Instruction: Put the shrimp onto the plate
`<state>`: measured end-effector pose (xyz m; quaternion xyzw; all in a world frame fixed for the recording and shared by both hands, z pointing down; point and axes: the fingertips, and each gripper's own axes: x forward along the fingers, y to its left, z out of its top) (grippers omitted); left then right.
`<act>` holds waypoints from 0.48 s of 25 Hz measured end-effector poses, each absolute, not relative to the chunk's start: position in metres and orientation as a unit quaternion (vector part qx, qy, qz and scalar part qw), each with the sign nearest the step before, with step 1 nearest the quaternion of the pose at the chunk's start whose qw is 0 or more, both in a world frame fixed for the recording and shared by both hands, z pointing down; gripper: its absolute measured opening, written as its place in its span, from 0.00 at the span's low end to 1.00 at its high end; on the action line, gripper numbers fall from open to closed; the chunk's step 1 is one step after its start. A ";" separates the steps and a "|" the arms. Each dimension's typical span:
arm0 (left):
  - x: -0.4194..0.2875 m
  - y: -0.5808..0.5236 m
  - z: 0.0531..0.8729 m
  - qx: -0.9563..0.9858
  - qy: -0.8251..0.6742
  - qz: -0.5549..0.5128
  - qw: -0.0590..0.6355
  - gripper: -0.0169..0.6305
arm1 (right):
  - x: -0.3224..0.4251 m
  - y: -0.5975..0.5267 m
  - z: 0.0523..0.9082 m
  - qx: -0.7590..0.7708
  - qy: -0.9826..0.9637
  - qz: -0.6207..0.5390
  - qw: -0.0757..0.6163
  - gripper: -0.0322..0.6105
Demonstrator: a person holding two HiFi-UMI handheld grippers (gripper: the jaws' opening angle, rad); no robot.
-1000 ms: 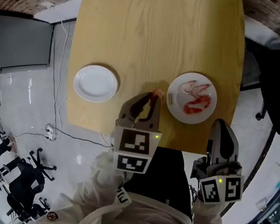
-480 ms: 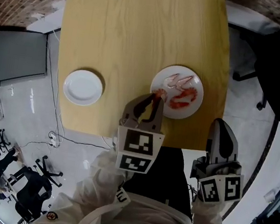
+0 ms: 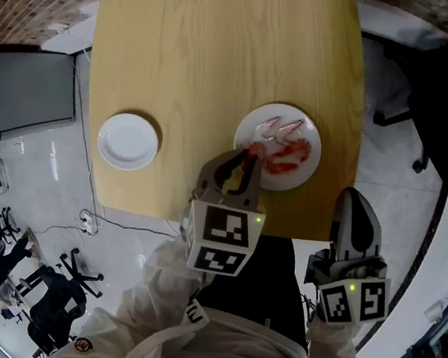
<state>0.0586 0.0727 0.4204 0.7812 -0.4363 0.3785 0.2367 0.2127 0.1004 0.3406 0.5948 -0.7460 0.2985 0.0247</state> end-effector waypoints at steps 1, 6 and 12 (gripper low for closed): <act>0.059 0.073 0.421 0.780 -0.436 0.381 0.235 0.12 | 0.214 0.100 0.341 0.595 -0.746 0.299 0.024 0.09; 0.059 0.073 0.424 0.777 -0.434 0.393 0.231 0.13 | 0.215 0.100 0.343 0.596 -0.745 0.300 0.023 0.09; 0.061 0.073 0.424 0.776 -0.436 0.394 0.229 0.13 | 0.219 0.101 0.341 0.598 -0.742 0.302 0.020 0.09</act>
